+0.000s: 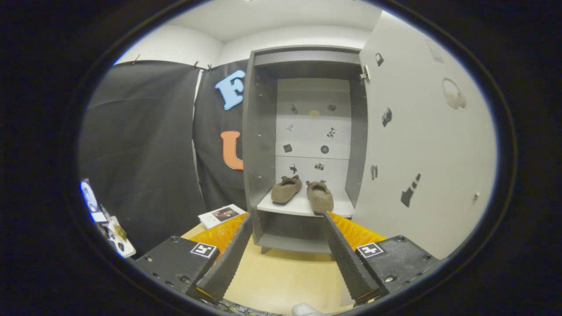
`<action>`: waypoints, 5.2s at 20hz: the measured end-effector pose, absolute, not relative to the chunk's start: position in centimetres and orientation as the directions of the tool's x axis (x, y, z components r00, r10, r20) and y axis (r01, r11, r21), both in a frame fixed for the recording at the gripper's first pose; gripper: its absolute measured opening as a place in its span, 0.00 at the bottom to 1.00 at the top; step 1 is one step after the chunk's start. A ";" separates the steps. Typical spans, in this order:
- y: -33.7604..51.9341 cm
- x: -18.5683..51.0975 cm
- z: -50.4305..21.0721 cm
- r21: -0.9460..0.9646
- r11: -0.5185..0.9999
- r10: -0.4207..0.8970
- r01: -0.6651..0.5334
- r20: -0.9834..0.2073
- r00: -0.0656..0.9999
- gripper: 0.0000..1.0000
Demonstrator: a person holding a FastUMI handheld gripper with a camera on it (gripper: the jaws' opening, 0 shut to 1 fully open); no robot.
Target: Open the shoe cabinet door, grab the shoes and put them into the shoe cabinet, then close the shoe cabinet door.
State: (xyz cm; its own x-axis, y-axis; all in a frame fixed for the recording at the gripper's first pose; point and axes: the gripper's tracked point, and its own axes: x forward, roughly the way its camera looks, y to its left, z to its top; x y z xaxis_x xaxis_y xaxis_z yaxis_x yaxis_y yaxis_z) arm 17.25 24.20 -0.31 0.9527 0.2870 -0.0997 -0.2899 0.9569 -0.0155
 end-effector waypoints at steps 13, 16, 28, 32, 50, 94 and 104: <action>6.9 7.0 -1.6 0.043 0.997 0.068 -0.064 -0.085 0.994 1.00; 2.2 8.1 -1.6 0.081 0.997 -0.005 0.011 -0.080 0.997 1.00; -4.8 17.5 1.1 0.055 0.993 0.108 -0.103 -0.088 0.990 1.00; -3.7 18.3 1.6 0.053 0.989 0.143 -0.139 -0.090 0.986 0.98; 8.7 18.0 1.8 0.070 0.989 0.138 -0.131 -0.095 0.986 0.95; 16.6 8.6 1.8 0.036 0.995 0.090 -0.088 -0.077 0.993 0.99; 15.1 5.3 3.1 0.054 0.997 0.049 -0.048 -0.009 0.999 0.99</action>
State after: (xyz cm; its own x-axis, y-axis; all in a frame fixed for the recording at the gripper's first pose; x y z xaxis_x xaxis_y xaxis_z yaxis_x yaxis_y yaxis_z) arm 5.25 15.12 3.13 0.9988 0.0487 -0.0091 -0.0482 0.9974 0.0542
